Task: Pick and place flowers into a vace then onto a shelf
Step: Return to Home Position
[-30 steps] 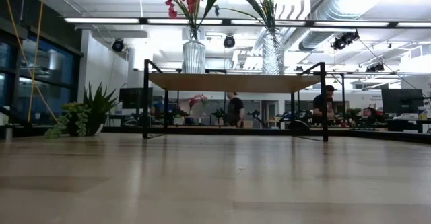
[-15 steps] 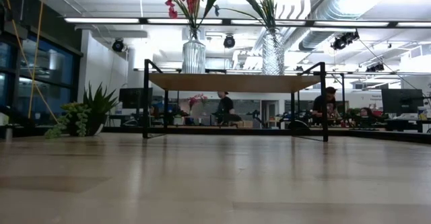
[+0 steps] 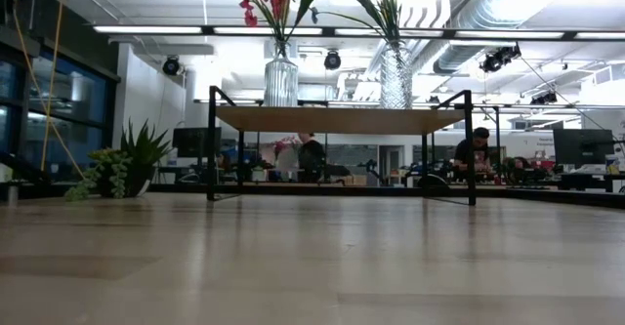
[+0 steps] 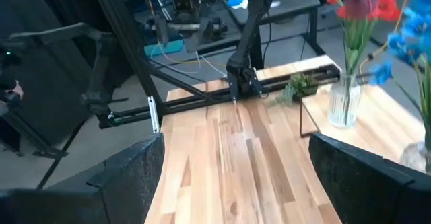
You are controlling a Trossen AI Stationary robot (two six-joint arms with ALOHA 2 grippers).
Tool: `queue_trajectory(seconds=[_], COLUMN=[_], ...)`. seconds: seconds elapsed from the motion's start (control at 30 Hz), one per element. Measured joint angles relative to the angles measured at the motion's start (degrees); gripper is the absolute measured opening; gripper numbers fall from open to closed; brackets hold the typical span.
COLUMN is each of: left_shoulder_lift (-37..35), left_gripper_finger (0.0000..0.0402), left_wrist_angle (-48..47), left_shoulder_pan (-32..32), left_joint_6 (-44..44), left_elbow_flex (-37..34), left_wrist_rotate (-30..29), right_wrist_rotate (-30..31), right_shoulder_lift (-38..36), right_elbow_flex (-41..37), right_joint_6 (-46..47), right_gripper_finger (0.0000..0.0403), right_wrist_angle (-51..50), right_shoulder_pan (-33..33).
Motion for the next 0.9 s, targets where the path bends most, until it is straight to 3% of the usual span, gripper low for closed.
queue_trajectory(seconds=[0.13, 0.27, 0.4, 0.47, 0.7, 0.9], left_shoulder_lift=[4.5, 6.4, 2.5, -1.2, -13.6, -18.3], left_gripper_finger=[0.0399, 0.0399, 0.0399, 0.0399, 0.0399, 0.0399], left_wrist_angle=[2.2, 3.1, 5.7, 11.4, 31.3, 36.0], left_shoulder_pan=[0.0, 0.0, 0.0, 0.1, 0.1, 0.1], left_joint_6=[0.0, -0.6, -0.7, 0.4, 11.8, 11.1], left_elbow_flex=[0.0, -0.8, -5.5, -8.8, -24.0, -32.8], left_wrist_rotate=[-1.8, -8.7, -14.3, -15.8, -8.9, -7.4], right_wrist_rotate=[-0.3, -1.0, -1.1, -1.1, -2.5, -3.2], right_shoulder_lift=[-0.3, -1.3, -3.3, -4.2, -5.2, -6.1], right_elbow_flex=[0.0, 0.0, 0.0, 0.0, 0.0, 0.0], right_joint_6=[-1.8, -1.6, -1.3, -1.7, -3.0, -3.3], right_gripper_finger=[0.0358, 0.0358, 0.0358, 0.0358, 0.0358, 0.0358], right_wrist_angle=[0.8, -0.4, -1.3, -1.2, -1.3, -2.4], right_shoulder_pan=[0.0, 0.0, 0.0, 0.0, 0.0, 0.0])
